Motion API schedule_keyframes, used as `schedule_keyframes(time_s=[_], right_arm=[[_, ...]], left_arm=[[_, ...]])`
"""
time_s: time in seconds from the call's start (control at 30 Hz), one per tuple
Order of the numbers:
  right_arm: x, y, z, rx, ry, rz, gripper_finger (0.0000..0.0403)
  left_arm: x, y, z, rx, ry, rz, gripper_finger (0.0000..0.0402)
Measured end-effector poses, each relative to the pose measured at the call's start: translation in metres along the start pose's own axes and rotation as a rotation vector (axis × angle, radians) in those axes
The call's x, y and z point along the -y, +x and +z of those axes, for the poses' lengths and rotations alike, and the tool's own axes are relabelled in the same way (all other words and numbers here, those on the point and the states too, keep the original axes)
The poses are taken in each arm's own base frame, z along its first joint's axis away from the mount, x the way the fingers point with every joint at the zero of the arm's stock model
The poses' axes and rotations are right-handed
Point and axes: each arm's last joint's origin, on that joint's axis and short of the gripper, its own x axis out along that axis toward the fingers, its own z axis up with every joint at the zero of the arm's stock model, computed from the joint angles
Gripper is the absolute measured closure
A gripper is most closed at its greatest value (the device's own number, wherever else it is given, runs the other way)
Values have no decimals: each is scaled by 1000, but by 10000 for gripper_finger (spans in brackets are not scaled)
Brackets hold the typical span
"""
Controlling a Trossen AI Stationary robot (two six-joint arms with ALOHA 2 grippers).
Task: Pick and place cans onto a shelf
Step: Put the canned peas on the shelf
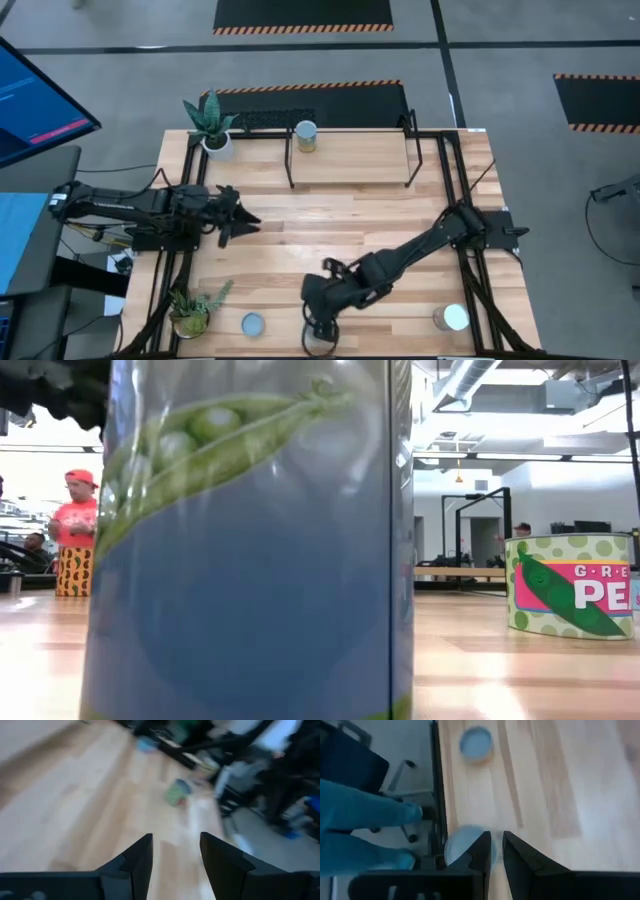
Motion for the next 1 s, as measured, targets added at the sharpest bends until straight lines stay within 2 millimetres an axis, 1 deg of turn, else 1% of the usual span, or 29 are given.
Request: schedule_keyframes(time_s=[0.1,0.2,0.3,0.37,0.47,0.6,0.67,0.73,0.83,1.0], right_arm=[[-12,2,-6,15,92,37,327],[-22,-4,-11,44,139,48,327],[-31,-11,-19,52,123,49,327],[-35,-13,-25,38,117,33,327],[-34,-11,-34,4,111,-23,327],[-28,-1,-36,23,100,-124,327],[-27,0,-33,33,114,-112,327],[-26,1,-32,23,135,-103,327],[-26,3,-32,19,114,-107,326],[-22,4,-29,15,105,-106,313]], left_arm=[[10,-1,-1,-11,-4,-118,249],[29,-2,6,45,5,-253,249],[53,-2,14,81,42,-301,249],[67,-2,15,93,89,-272,249],[90,7,15,100,157,-210,249],[115,24,2,24,238,-125,249],[126,31,-3,10,262,-91,249],[134,35,-11,-17,289,-77,249],[145,41,-18,-38,291,-87,249],[149,48,-34,-92,286,-80,249]])
